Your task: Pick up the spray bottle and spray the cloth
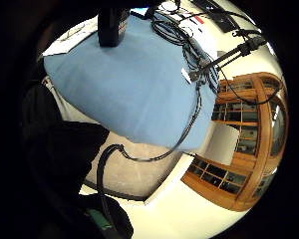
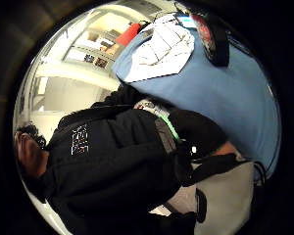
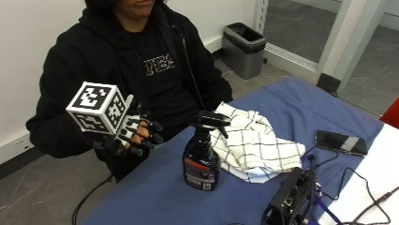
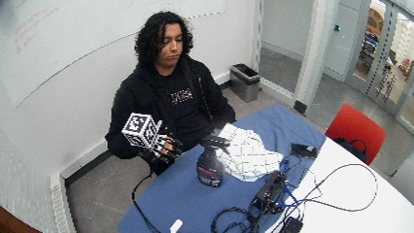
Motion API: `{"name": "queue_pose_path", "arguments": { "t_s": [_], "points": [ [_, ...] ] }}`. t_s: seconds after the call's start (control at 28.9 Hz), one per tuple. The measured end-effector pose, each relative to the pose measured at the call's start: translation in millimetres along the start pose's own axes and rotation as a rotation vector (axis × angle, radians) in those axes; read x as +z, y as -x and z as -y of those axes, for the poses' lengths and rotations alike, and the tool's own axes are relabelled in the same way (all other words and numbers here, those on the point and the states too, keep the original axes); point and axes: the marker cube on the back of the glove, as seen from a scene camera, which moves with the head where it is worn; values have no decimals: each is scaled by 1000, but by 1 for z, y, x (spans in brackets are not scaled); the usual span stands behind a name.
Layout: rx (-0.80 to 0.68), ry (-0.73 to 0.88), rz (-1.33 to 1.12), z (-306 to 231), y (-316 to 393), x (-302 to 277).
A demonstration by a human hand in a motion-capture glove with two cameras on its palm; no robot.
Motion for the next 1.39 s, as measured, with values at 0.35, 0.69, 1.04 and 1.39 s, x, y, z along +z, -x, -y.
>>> {"name": "queue_pose_path", "arguments": {
  "t_s": [0.35,0.69,1.04,1.39],
  "points": [
    [47,-1,4,17,-39,-14],
    [39,-63,101,62,-71,-46],
    [30,-95,299,129,-74,-53],
    [-46,-94,737,175,-67,-45]
  ]
}}
